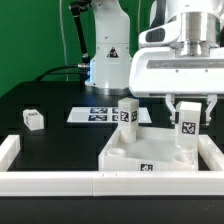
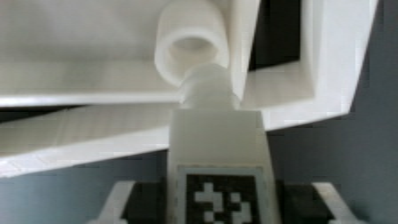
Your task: Assemble square table
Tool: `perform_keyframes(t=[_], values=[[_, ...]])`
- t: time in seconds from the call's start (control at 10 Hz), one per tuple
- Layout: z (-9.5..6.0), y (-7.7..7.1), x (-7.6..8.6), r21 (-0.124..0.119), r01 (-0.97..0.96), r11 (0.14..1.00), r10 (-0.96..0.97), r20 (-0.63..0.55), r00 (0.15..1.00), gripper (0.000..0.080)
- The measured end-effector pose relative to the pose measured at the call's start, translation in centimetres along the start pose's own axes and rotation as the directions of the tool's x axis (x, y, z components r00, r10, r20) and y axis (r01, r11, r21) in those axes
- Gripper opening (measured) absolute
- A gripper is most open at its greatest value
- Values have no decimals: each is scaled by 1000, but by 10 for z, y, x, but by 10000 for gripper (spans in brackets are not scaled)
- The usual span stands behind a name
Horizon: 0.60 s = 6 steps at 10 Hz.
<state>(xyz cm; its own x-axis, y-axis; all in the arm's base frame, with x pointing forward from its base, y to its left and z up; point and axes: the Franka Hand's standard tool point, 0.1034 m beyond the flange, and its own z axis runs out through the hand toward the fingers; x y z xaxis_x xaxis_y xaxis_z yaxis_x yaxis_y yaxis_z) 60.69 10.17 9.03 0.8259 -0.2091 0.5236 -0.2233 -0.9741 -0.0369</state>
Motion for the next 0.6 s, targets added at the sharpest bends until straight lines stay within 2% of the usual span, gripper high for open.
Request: perform_keyframes(t=[0.1, 0.3, 0.6], values=[[0, -5, -6, -9, -3, 1000, 3, 3, 1000, 287], [-1, -5, -15, -13, -3, 1000, 3, -2, 1000, 288], [2, -2, -12, -14, 3, 1000, -4, -32, 999, 288]])
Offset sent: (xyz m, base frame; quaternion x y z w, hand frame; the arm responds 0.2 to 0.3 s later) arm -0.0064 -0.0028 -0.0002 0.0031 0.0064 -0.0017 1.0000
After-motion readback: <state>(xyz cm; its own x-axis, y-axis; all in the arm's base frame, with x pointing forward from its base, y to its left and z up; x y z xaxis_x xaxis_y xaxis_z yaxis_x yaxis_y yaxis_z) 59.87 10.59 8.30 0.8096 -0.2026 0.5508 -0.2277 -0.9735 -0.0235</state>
